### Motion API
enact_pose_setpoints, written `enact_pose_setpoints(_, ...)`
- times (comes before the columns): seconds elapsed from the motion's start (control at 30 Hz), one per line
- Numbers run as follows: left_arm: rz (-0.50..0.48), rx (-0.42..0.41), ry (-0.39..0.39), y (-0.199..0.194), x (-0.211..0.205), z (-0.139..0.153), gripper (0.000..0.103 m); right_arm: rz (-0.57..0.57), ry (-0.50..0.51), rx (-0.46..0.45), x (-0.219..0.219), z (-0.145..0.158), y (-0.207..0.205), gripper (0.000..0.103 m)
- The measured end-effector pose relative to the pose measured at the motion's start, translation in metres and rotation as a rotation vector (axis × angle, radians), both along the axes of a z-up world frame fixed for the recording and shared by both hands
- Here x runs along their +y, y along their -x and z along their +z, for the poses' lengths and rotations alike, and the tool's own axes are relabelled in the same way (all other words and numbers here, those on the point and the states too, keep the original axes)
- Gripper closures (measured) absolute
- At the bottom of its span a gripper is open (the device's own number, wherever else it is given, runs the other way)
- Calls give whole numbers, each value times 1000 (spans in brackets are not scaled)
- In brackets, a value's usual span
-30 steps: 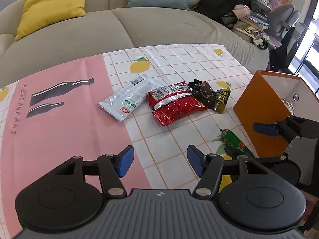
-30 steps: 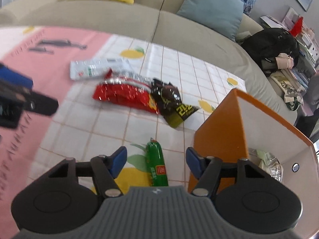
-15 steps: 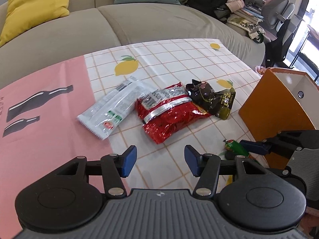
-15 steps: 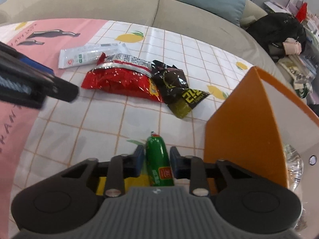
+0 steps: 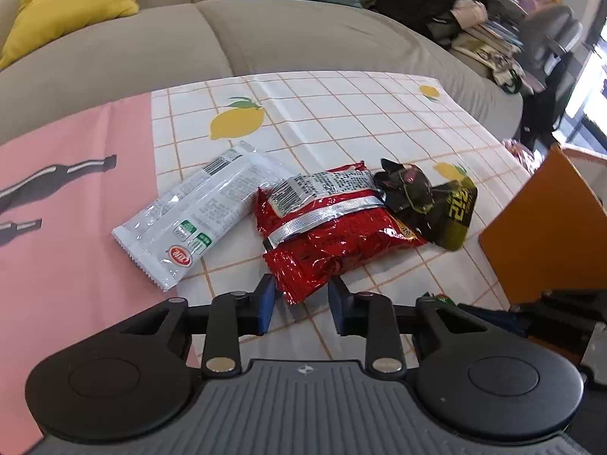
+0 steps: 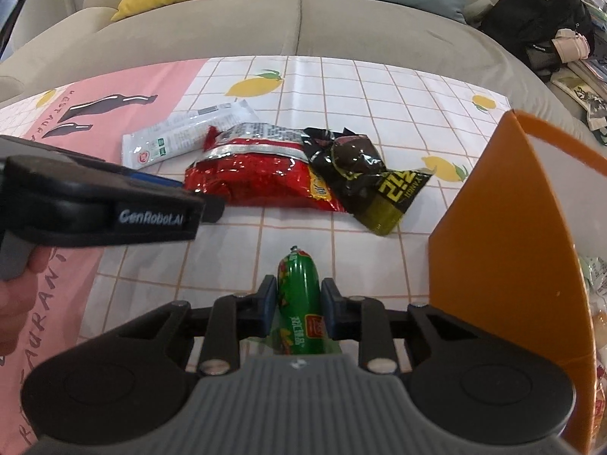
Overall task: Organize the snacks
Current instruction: 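Grasp the red chip bag with the left tool while the right tool grasps the green sausage stick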
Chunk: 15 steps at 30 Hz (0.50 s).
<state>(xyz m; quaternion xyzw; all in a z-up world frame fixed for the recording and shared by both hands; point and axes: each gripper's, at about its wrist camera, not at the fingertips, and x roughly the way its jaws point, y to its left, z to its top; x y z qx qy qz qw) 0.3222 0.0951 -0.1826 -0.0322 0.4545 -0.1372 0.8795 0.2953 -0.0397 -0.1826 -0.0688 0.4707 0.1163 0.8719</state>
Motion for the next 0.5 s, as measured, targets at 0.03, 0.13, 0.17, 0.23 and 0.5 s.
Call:
enact_pose_setpoints(0.03, 11, 9, 15, 0, 1, 0, 82, 1, -1, 0, 0, 0, 0, 78)
enact_pose_setpoints(0.13, 35, 29, 22, 1, 2, 0, 92, 5, -2, -3, -1, -1, 0, 78)
enact_pose_setpoints(0.17, 39, 37, 19, 3, 3, 1, 95, 5, -4, -2, -1, -1, 0, 78)
enact_pose_setpoints(0.23, 52, 57, 21, 8, 5, 2, 95, 4, -5, 3, -2, -1, 0, 78)
enact_pose_setpoints(0.5, 199, 162, 42, 53, 27, 8, 96, -29, -63, 57, -5, 3, 13, 79)
